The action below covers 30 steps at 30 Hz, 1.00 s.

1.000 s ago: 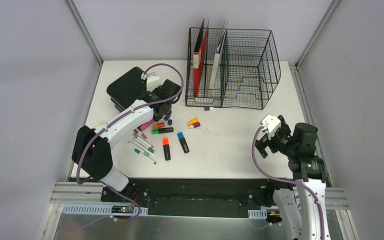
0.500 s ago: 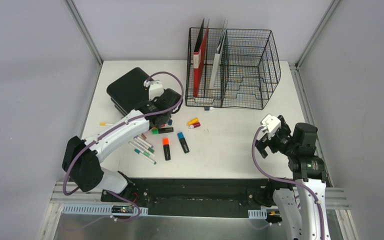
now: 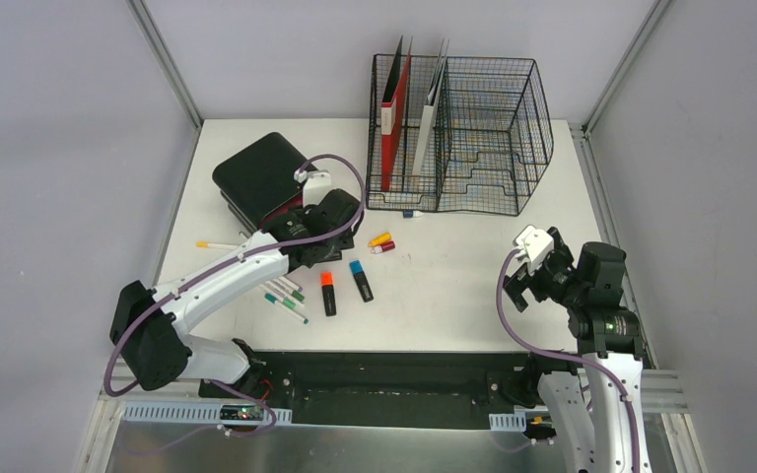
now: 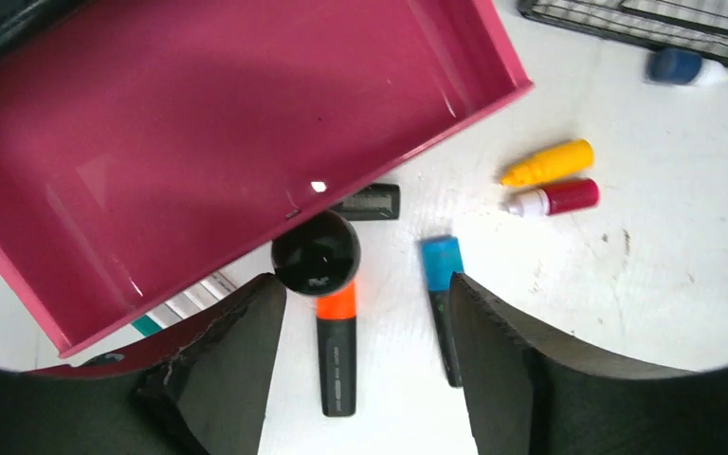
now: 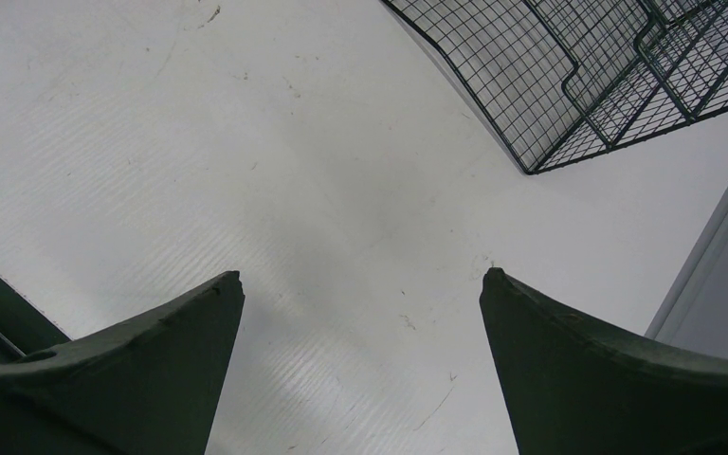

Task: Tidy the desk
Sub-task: Open the drawer in the storage box, then pick up the stationery from the center of the board.

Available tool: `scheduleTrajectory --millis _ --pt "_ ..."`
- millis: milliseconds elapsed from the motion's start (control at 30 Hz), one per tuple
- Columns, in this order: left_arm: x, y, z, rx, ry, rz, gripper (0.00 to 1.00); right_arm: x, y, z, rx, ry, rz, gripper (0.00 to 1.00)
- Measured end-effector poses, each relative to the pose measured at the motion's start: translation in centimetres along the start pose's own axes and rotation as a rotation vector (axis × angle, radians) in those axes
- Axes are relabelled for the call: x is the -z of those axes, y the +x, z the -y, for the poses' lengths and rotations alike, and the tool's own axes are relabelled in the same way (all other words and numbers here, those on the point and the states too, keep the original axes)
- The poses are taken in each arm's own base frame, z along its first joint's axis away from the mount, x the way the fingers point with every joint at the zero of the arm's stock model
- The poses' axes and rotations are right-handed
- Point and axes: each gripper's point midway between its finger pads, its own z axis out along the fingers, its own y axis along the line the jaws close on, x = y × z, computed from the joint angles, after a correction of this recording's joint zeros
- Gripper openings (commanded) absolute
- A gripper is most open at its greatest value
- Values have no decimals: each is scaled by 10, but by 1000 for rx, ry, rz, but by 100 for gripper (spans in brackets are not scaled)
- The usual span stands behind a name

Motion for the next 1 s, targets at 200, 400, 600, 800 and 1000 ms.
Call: scheduleTrajectory --millis 200,400,600,800,1000 --pt "33 0 7 -29 185 -9 77 0 0 0 -1 0 0 99" --pt "81 8 8 -83 543 96 99 0 0 0 0 2 -1 99" --pt "93 62 14 -157 832 113 90 -1 1 -2 3 -16 1 99" --pt "84 100 21 -184 857 -50 92 -5 5 -7 -10 -58 -16 99" --pt "59 135 3 -211 680 -121 97 -9 8 -9 -20 -83 -29 99"
